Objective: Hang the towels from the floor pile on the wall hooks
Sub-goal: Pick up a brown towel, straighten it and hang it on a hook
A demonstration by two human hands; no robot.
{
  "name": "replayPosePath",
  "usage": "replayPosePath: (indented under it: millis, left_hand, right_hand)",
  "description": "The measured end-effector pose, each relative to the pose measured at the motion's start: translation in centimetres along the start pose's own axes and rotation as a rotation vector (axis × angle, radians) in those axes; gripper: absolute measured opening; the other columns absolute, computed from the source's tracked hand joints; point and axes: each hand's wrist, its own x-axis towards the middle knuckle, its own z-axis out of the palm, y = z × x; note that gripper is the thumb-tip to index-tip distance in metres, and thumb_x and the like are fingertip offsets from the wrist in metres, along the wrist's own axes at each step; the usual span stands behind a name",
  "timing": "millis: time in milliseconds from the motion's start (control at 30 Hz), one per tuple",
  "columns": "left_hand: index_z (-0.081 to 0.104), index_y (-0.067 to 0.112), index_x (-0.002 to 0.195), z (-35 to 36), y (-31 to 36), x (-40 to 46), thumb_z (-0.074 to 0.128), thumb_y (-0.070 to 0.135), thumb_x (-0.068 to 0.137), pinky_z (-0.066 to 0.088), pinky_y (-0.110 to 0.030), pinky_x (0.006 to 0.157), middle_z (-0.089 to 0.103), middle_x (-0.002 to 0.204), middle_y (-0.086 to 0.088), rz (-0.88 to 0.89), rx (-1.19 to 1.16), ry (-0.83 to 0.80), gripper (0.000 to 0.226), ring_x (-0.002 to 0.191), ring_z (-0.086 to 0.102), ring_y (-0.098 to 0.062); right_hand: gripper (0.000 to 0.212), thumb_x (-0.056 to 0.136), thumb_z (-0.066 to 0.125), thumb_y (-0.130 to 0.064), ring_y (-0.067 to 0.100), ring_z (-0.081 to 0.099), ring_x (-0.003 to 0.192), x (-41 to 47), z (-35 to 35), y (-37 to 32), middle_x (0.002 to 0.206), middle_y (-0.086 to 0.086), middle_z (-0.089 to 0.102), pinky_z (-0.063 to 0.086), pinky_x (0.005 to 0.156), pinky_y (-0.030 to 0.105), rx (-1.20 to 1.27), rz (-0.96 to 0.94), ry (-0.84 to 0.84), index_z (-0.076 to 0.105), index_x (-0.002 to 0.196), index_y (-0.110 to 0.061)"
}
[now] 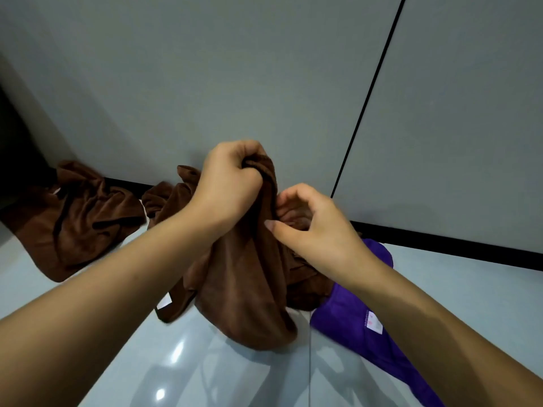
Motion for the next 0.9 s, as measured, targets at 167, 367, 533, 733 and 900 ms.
replayPosePath:
  millis: [167, 367, 533, 733, 900]
  left_hand:
    - [0.052, 0.017, 0.054, -1.1, 1.4, 0.9, 0.029, -0.015, 0.057, 0.044, -0.024, 0.051, 0.053, 0.054, -0.003, 0.068, 0.088, 0.081, 0.039, 0.054, 0.051, -0.015]
    - [0.051, 0.018, 0.051, -0.7, 3.0, 0.6, 0.03, -0.019, 0.059, 0.04, -0.014, 0.045, 0.051, 0.045, 0.008, 0.107, 0.009, 0.102, 0.043, 0.043, 0.046, 0.0]
    - [0.052, 0.015, 0.052, -1.2, 4.4, 1.1, 0.031, -0.019, 0.061, 0.038, -0.013, 0.041, 0.047, 0.035, 0.013, 0.105, -0.124, 0.19, 0.04, 0.038, 0.046, 0.001]
    - [0.051, 0.016, 0.053, -3.3, 3.7, 2.1, 0.031, -0.016, 0.062, 0.04, -0.015, 0.042, 0.047, 0.034, 0.013, 0.065, -0.161, 0.335, 0.039, 0.038, 0.046, 0.0]
    - [0.049, 0.018, 0.056, -6.9, 0.3, 2.7, 0.027, -0.014, 0.061, 0.04, -0.015, 0.043, 0.044, 0.032, 0.015, -0.084, -0.007, 0.471, 0.039, 0.035, 0.043, 0.001]
  right_hand:
    - [0.034, 0.078, 0.072, -0.012, 0.012, 0.054, 0.071, -0.3, 2.2, 0.8, 0.079, -0.005, 0.053, 0.052, 0.069, 0.03, 0.089, 0.017, -0.092, 0.048, 0.087, -0.034]
    - [0.039, 0.082, 0.065, -0.036, 0.016, 0.059, 0.104, -1.6, 5.9, 2.8, 0.111, 0.003, 0.061, 0.05, 0.093, 0.034, -0.148, 0.011, -0.211, 0.058, 0.114, -0.014]
    - [0.038, 0.09, 0.055, -0.037, 0.017, 0.056, 0.105, -2.5, 6.8, 4.0, 0.115, 0.004, 0.059, 0.047, 0.094, 0.03, -0.23, 0.056, -0.321, 0.053, 0.122, -0.016]
    - [0.044, 0.092, 0.048, -0.045, 0.021, 0.058, 0.104, -3.7, 5.3, 7.1, 0.117, 0.004, 0.058, 0.048, 0.092, 0.036, -0.498, -0.023, -0.426, 0.052, 0.124, -0.015]
    - [0.031, 0.097, 0.039, -0.042, 0.018, 0.056, 0.097, -4.7, 0.1, 9.2, 0.104, 0.0, 0.058, 0.044, 0.081, 0.03, -0.833, -0.064, -0.382, 0.056, 0.102, -0.017]
